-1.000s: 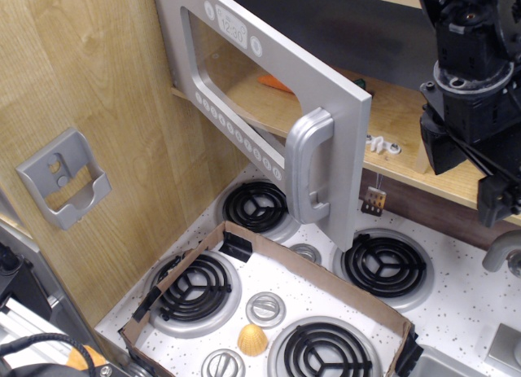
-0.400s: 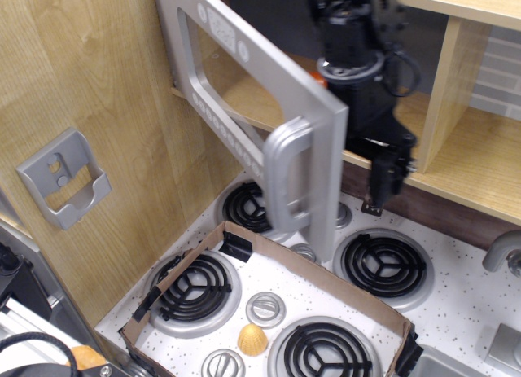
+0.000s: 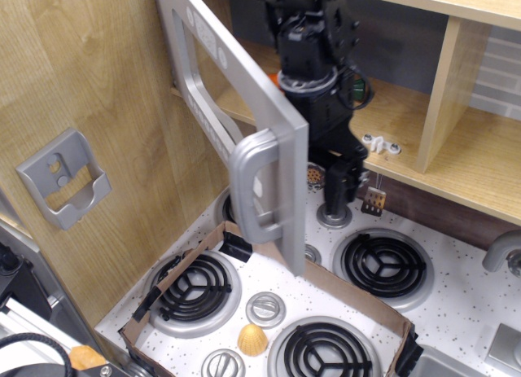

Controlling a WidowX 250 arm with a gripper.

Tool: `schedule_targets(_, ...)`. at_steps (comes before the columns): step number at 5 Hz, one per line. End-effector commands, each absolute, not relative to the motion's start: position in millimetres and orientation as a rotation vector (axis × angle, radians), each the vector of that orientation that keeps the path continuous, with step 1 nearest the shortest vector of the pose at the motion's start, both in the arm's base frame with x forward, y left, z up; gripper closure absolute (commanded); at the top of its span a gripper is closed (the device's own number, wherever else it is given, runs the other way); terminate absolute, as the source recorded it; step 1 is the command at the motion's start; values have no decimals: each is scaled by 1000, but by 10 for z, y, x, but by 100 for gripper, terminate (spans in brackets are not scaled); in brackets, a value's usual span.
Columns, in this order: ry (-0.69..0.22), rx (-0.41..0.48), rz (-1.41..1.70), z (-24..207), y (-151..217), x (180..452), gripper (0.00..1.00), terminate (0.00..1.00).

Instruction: Open microwave

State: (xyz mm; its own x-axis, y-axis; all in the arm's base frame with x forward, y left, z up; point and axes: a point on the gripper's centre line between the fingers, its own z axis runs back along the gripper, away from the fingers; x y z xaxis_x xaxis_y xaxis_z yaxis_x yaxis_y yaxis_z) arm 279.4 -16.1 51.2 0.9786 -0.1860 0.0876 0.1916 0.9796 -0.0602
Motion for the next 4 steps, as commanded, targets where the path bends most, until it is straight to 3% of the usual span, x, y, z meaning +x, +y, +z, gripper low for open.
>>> schedule_targets(1,-160,-49,-128,564,86,2549,0,0)
schedule_targets(3,-159,-44,-180,603,-6,2739,0,0)
schedule_targets(4,-159,-44,-180,603,-6,2739,0,100)
